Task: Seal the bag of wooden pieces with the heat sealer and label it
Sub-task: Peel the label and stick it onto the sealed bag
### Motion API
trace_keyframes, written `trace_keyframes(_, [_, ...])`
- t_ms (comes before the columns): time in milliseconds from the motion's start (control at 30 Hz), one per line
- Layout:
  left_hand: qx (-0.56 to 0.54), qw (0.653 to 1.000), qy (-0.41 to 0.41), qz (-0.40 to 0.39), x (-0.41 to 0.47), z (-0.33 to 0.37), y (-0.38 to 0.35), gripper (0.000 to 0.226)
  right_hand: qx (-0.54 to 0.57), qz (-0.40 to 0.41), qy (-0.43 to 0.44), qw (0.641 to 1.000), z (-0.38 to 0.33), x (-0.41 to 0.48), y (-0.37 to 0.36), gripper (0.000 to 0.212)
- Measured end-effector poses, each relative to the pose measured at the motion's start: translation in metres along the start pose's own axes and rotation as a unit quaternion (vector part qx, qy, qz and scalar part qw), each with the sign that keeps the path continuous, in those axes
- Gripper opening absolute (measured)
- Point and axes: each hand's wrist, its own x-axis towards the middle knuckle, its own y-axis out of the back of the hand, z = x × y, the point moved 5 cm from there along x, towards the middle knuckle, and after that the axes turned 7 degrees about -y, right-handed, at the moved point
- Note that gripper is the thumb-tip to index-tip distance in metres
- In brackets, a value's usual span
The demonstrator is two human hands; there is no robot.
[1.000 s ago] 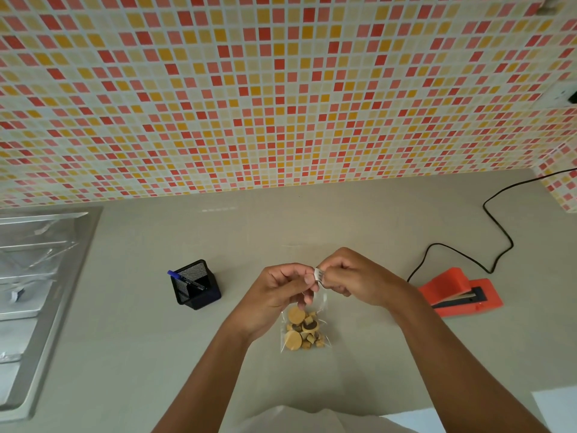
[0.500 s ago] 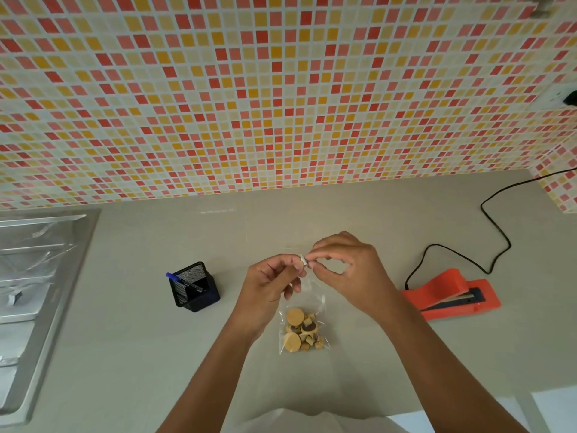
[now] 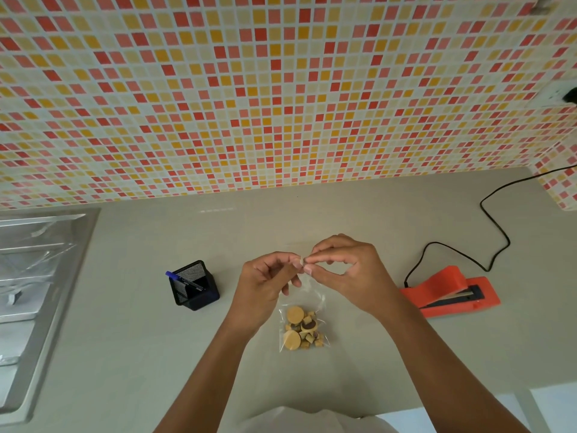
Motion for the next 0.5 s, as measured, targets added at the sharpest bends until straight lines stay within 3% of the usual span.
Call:
trace_keyframes(333, [-0.006,1.0,-0.018,0.02,-0.0017,0.0032,-0.0019,0.009,0.025,0.022,-0.025,0.999,-0.0071,-0.0021,-0.0004,0.012])
trace_keyframes(500, [-0.006,0.999,-0.024,0.025,-0.0023,0.0043,-0.0006,0.01,0.097,-0.002,-0.054,0.994,-0.0054,-0.0015,-0.0028,0.009])
